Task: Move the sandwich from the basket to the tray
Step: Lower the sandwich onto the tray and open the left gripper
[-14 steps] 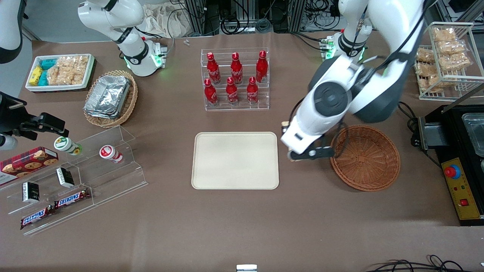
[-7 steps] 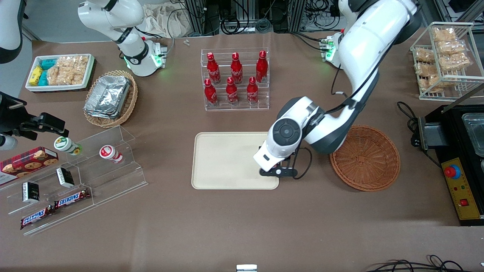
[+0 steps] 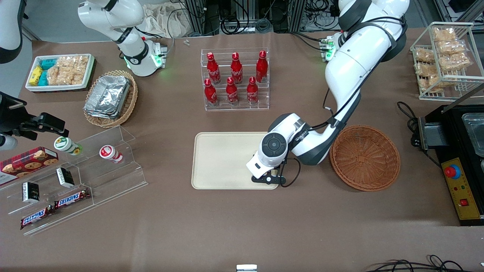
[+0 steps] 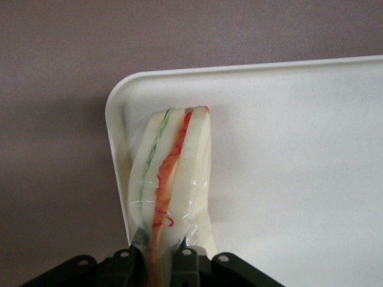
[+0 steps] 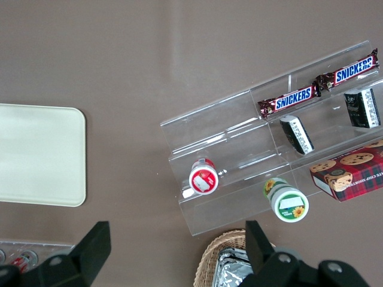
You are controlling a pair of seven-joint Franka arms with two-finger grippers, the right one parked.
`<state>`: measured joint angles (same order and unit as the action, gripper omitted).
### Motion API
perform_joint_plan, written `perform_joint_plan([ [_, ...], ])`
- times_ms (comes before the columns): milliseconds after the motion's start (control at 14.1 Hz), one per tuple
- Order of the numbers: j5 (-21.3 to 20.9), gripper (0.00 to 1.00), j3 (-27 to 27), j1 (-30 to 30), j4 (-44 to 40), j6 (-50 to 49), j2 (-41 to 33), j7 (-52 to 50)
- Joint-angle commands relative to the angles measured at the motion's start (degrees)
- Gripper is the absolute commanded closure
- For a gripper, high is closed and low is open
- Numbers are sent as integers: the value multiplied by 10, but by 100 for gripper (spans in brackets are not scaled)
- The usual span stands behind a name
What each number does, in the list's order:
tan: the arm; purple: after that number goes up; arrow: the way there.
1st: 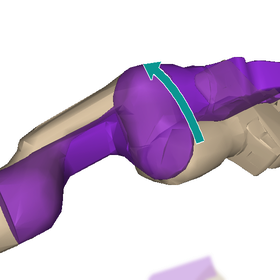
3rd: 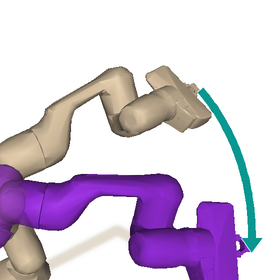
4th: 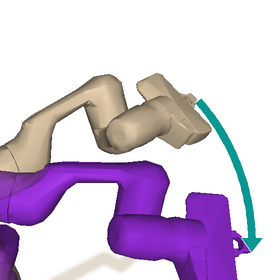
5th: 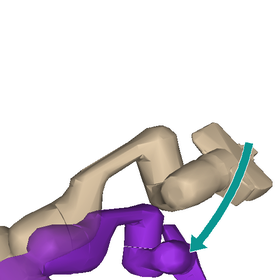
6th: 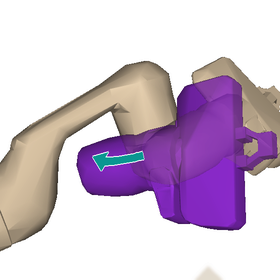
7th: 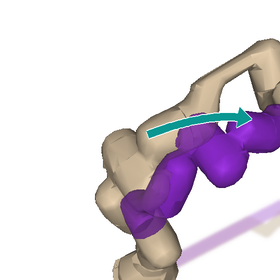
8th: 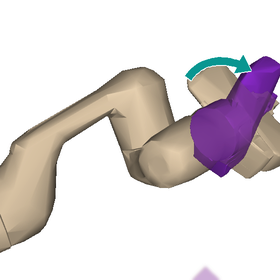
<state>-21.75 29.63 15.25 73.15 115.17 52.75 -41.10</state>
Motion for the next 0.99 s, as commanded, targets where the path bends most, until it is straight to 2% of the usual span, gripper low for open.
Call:
perform_joint_plan([
  [0,-14,8,-3,8,-20,-1,8,-11],
  [71,-17,0,-3,8,-18,-2,4,-9],
  [496,-19,0,-2,4,-17,-10,-24,-14],
  [780,-15,0,-2,2,-16,-27,-69,-14],
  [921,-14,0,-1,-20,-13,-51,-101,-14],
])
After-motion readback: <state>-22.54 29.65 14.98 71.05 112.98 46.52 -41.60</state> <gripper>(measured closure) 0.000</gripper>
